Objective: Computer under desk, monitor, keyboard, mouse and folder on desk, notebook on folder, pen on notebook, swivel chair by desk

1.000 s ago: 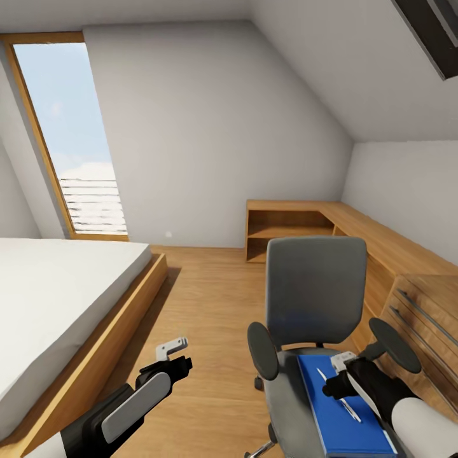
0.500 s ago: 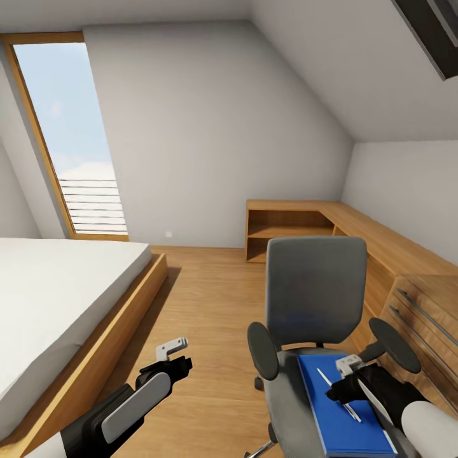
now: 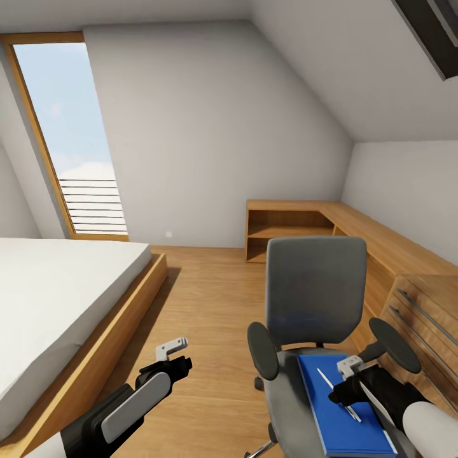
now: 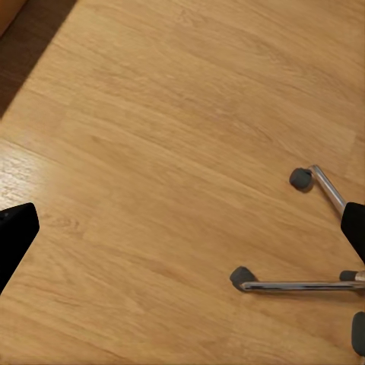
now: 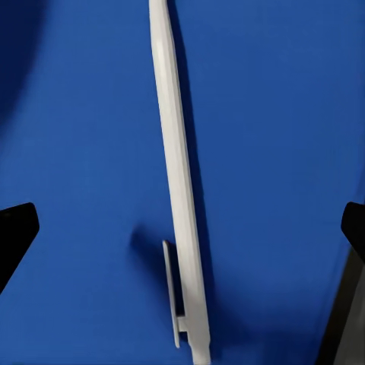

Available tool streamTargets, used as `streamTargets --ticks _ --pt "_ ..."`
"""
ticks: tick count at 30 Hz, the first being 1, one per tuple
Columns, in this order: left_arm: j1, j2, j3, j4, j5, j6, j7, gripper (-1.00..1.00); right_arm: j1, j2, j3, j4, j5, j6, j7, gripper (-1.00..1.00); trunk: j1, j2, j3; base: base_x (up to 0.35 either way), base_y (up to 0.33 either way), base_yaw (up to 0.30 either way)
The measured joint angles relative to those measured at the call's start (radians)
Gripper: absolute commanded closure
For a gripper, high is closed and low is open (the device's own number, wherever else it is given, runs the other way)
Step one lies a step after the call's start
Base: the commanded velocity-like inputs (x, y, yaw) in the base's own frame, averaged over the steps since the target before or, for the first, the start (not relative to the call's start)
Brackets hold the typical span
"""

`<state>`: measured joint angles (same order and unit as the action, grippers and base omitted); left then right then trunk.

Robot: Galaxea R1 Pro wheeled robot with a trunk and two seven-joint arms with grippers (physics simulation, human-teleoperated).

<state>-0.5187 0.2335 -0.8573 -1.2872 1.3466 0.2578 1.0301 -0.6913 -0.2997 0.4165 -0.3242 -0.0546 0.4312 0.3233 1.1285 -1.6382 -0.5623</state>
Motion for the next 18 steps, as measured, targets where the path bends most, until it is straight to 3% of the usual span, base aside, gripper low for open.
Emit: streamTargets --ticks 18 --pt "0.0 0.0 0.0 0.0 0.001 0.0 0.0 -1.0 0.0 -0.001 0.002 0.006 0.002 -0.012 0.003 -1.0 0.0 0.0 0.0 0.0 0.0 0.0"
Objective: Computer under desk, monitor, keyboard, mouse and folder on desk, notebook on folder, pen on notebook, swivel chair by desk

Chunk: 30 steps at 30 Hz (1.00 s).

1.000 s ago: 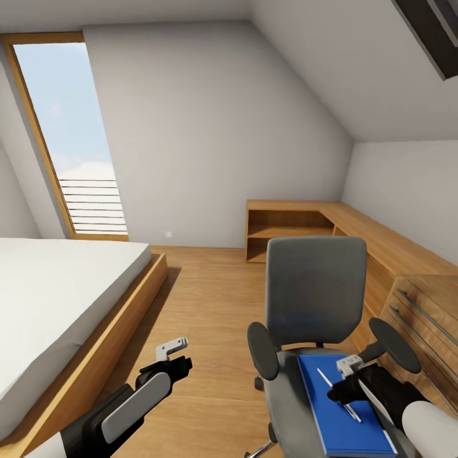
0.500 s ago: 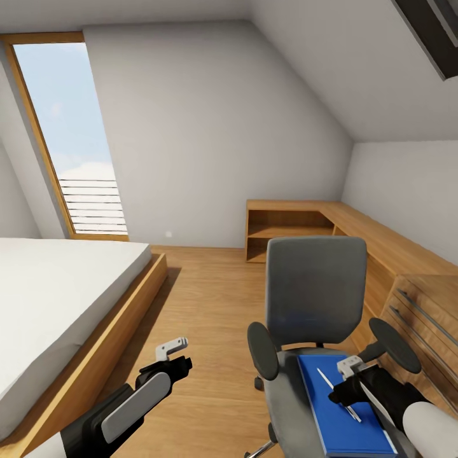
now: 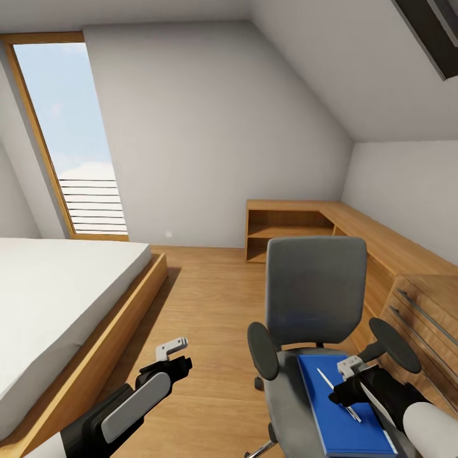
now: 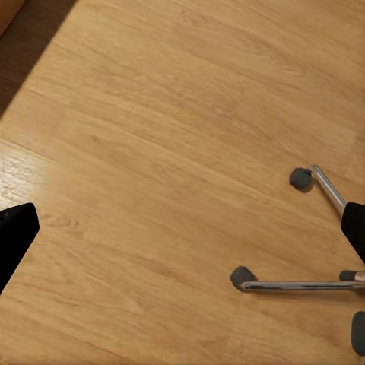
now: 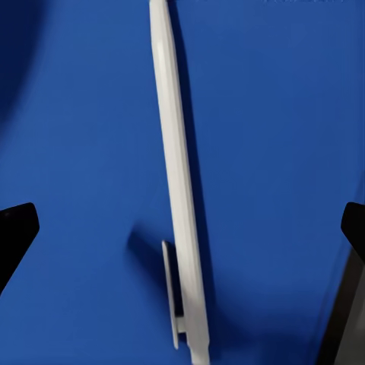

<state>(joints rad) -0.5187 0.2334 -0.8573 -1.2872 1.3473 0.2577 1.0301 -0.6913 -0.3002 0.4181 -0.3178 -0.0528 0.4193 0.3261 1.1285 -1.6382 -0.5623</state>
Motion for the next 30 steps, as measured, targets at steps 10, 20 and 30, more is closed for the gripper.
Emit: streamTargets --ticks 10,20,30 --pt "0.0 0.001 0.0 0.0 0.0 0.0 0.0 -1.0 0.0 -0.001 0.0 0.001 0.0 -0.014 0.001 -1.0 0.0 0.0 0.0 0.0 0.0 0.0" --pt "0.0 0.001 0.0 0.0 0.0 -0.001 0.0 -1.0 0.0 -0.001 0.0 0.001 0.0 -0.016 0.001 -1.0 0.011 -0.021 -0.009 0.0 0.0 0.0" --pt "0.0 0.001 0.0 0.0 -0.001 0.0 0.0 -1.0 0.0 -0.001 0.0 0.001 0.001 -0.016 0.001 -1.0 0.019 -0.035 -0.016 0.0 0.0 0.0"
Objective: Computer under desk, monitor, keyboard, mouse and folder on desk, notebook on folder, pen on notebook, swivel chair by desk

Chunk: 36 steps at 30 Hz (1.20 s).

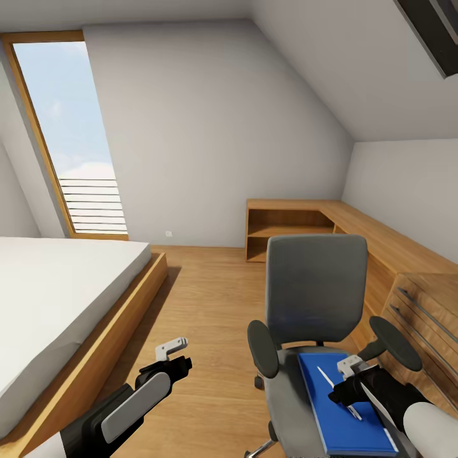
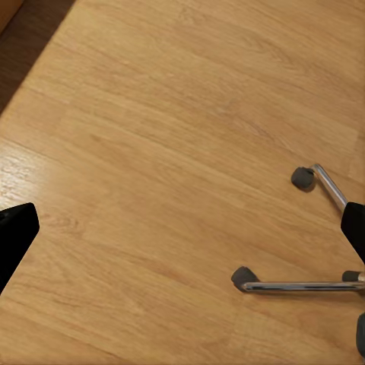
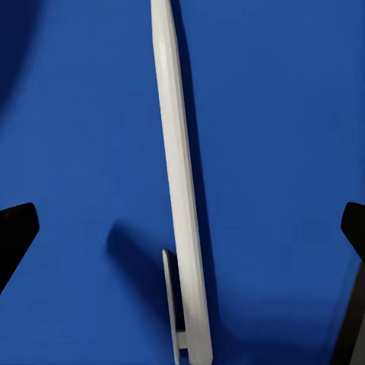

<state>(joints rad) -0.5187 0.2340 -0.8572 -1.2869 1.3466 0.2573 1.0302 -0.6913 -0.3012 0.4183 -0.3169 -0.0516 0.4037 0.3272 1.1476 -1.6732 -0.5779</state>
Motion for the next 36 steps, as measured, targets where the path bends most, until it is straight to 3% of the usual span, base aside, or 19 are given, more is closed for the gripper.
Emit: streamTargets --ticks 5,10,36 --pt "0.0 0.0 0.0 0.0 0.0 0.0 0.0 -1.0 0.0 0.0 0.0 0.0 0.0 0.0 0.0 -1.0 0.0 0.0 0.0 0.0 0.0 0.0" --pt "0.0 0.0 0.0 0.0 0.0 0.0 0.0 -1.0 0.0 0.001 0.002 0.0 0.006 0.0 0.0 -1.0 0.019 -0.035 -0.016 0.0 0.0 0.0" --pt "0.0 0.0 -0.001 0.0 0.001 0.0 0.0 -1.0 0.0 0.001 0.005 0.0 0.018 0.0 -0.001 -1.0 0.019 -0.035 -0.016 0.0 0.0 0.0"
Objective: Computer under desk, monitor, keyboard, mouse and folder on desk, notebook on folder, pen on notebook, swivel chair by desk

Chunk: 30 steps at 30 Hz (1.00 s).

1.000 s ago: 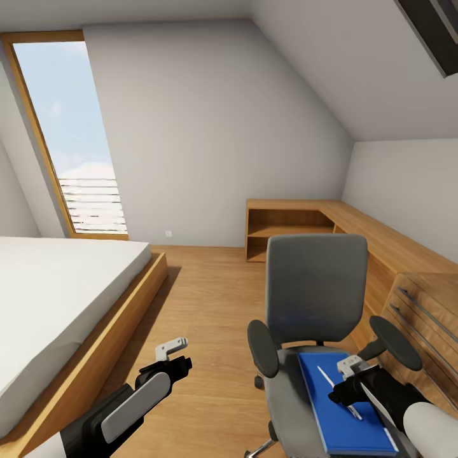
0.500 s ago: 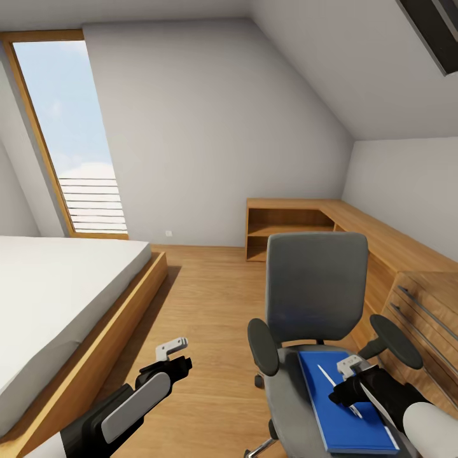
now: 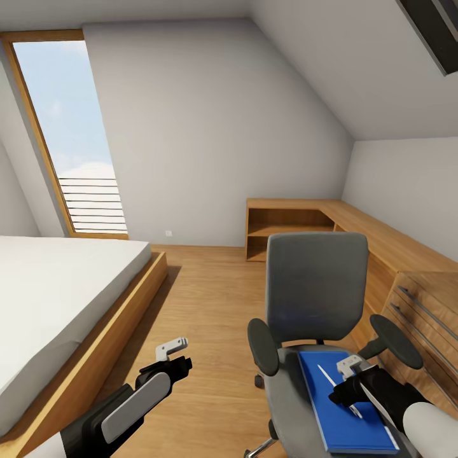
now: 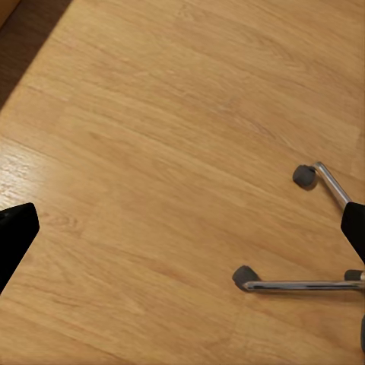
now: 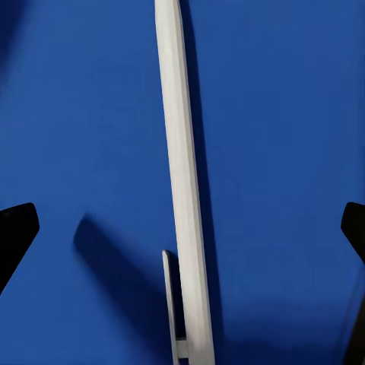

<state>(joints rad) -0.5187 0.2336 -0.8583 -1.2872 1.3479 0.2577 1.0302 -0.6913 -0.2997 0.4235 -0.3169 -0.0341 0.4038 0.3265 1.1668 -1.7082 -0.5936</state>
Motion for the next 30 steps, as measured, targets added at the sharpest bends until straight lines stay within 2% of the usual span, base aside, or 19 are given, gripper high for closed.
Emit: streamTargets --ticks 18,22,30 --pt "0.0 0.0 0.001 0.001 0.0 0.0 0.0 -1.0 0.0 0.0 0.0 0.0 0.001 0.0 0.0 -1.0 0.0 0.0 0.0 0.0 0.0 0.0" --pt "0.0 -0.001 0.0 0.002 0.001 0.0 -0.001 -1.0 0.0 0.0 0.0 0.0 0.001 0.0 0.0 -1.0 0.015 -0.028 -0.012 0.0 0.0 0.0" --pt "0.0 -0.002 -0.001 0.003 0.002 0.001 -0.001 -1.0 0.0 0.001 0.001 0.0 0.001 0.0 -0.001 -1.0 0.015 -0.028 -0.013 0.0 0.0 0.0"
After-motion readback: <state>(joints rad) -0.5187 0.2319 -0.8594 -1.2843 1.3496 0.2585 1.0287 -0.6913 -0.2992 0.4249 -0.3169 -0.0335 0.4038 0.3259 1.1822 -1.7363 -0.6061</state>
